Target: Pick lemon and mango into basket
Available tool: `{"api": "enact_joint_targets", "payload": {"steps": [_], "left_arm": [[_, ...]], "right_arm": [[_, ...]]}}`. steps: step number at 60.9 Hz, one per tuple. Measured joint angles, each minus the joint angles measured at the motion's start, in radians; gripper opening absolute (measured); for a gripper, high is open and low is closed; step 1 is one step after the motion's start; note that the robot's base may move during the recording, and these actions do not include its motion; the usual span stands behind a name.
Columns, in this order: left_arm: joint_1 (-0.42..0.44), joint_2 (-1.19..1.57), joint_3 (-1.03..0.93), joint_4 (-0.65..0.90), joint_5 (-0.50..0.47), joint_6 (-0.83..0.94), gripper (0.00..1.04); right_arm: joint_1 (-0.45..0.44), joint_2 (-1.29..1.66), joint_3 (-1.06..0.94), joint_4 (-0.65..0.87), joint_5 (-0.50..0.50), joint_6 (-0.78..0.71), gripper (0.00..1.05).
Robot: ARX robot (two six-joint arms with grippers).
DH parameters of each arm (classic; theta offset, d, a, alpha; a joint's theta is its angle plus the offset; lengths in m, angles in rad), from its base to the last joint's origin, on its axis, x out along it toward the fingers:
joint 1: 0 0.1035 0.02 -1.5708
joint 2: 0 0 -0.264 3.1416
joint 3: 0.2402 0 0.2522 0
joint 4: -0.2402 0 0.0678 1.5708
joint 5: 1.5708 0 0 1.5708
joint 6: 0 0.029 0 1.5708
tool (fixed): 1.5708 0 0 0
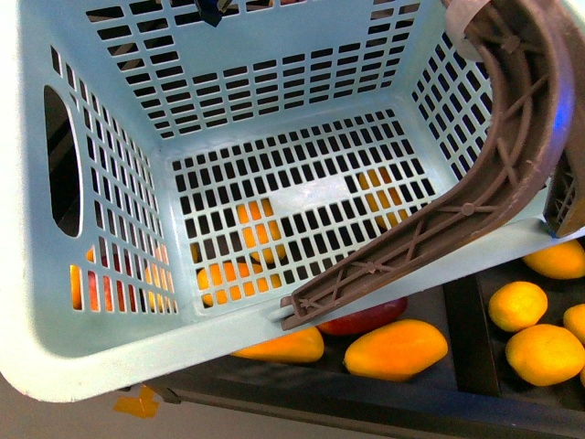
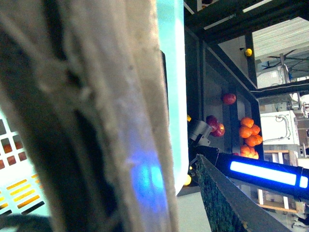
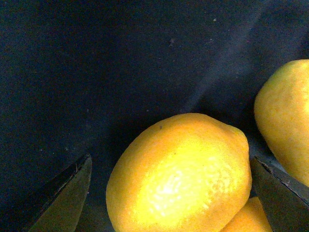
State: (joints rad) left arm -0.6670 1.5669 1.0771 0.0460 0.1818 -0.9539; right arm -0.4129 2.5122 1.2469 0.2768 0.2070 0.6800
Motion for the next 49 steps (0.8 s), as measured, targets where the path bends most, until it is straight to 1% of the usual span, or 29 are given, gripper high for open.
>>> {"api": "enact_joint_targets", "payload": {"steps": [12, 15, 22, 25, 37, 44, 49], "left_arm": [[0.000, 0.000, 0.000, 0.000, 0.000, 0.000, 0.28], [0.000, 0.000, 0.000, 0.000, 0.000, 0.000, 0.28], [0.000, 0.000, 0.000, 0.000, 0.000, 0.000, 0.28], [0.000, 0.000, 0.000, 0.000, 0.000, 0.000, 0.28], [0.000, 0.000, 0.000, 0.000, 0.000, 0.000, 0.28], [0.000, 0.000, 0.000, 0.000, 0.000, 0.000, 0.28], [0.000, 0.000, 0.000, 0.000, 0.000, 0.000, 0.28]], "right_arm": [[0.012, 0.037, 0.044, -0.026, -0.003, -0.017, 0.96], [0.013, 0.041, 0.046, -0.031, 0.000, -0.022, 0.91], [0.013, 0.044, 0.040, -0.029, -0.006, -0.035, 0.74], [0.012, 0.043, 0.033, -0.020, -0.013, -0.042, 0.70], [-0.008, 0.000, -0.048, 0.034, -0.065, -0.076, 0.67], [-0.022, -0.058, -0.127, 0.082, -0.096, -0.122, 0.67], [-0.034, -0.127, -0.198, 0.121, -0.143, -0.171, 0.66]]}}
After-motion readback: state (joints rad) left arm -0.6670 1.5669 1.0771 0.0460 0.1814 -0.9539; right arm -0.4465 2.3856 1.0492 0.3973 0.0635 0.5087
